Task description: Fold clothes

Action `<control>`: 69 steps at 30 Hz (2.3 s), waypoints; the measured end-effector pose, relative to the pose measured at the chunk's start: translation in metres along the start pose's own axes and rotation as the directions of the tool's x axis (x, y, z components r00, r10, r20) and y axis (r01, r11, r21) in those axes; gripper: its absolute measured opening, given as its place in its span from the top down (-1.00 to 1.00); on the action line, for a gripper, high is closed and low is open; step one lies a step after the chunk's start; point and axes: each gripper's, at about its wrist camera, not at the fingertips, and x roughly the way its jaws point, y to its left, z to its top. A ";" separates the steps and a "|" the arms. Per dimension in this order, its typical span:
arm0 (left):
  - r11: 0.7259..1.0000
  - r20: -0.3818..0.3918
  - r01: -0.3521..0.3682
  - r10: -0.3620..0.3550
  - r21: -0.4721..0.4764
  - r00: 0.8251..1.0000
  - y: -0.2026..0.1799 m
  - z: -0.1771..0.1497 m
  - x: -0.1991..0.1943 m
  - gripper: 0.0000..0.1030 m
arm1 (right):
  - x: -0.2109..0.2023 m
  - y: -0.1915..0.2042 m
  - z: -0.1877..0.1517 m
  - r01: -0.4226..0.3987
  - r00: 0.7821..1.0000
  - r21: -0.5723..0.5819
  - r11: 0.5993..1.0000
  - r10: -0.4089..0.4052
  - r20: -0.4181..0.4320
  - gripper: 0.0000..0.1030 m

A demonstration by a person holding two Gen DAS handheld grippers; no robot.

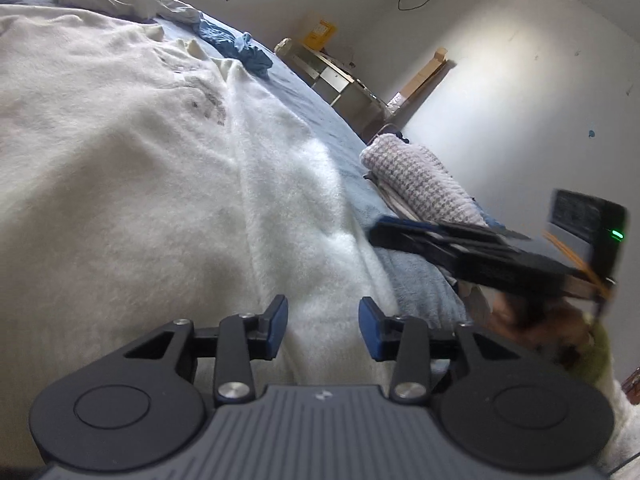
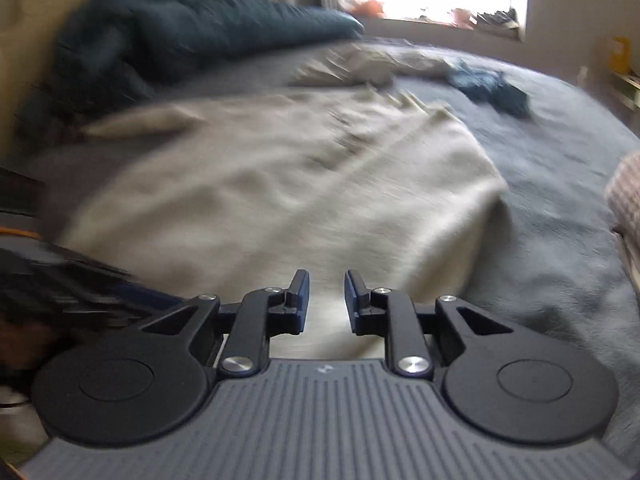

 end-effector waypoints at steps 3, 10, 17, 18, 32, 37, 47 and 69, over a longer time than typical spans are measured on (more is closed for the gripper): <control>0.998 0.002 -0.003 0.003 -0.068 1.000 0.010 -0.007 -0.004 0.24 | 0.009 0.019 -0.022 -0.035 0.996 -0.026 0.999 0.033 -0.079 0.58; 0.989 0.148 -0.046 0.068 -0.143 0.987 0.028 -0.005 -0.066 0.14 | 0.010 0.051 0.002 0.012 0.999 -0.094 0.996 -0.017 -0.046 0.53; 0.933 0.347 -0.126 0.248 -0.338 0.904 0.091 0.005 -0.163 0.07 | 0.050 0.108 0.052 -0.118 0.993 -0.089 0.989 0.119 0.007 0.47; 0.919 0.367 -0.138 0.280 -0.369 0.887 0.103 0.007 -0.178 0.07 | 0.060 0.118 0.057 -0.136 0.990 -0.090 0.987 0.138 0.008 0.47; 0.684 0.470 -0.291 0.692 -0.668 0.547 0.242 0.078 -0.297 0.01 | 0.175 0.180 0.096 -0.256 0.960 0.069 0.964 0.262 -0.097 0.42; 0.607 0.434 -0.304 0.764 -0.734 0.478 0.288 0.107 -0.304 0.01 | 0.186 0.183 0.086 -0.256 0.957 0.068 0.964 0.263 -0.123 0.38; 0.518 0.347 -0.323 0.817 -0.792 0.461 0.342 0.134 -0.297 0.11 | 0.184 0.188 0.082 -0.250 0.960 0.042 0.967 0.254 -0.116 0.22; 0.941 0.732 -0.339 0.239 -0.012 0.638 0.097 0.197 -0.209 0.75 | 0.172 0.167 0.079 -0.277 0.955 0.173 0.945 0.291 -0.063 0.16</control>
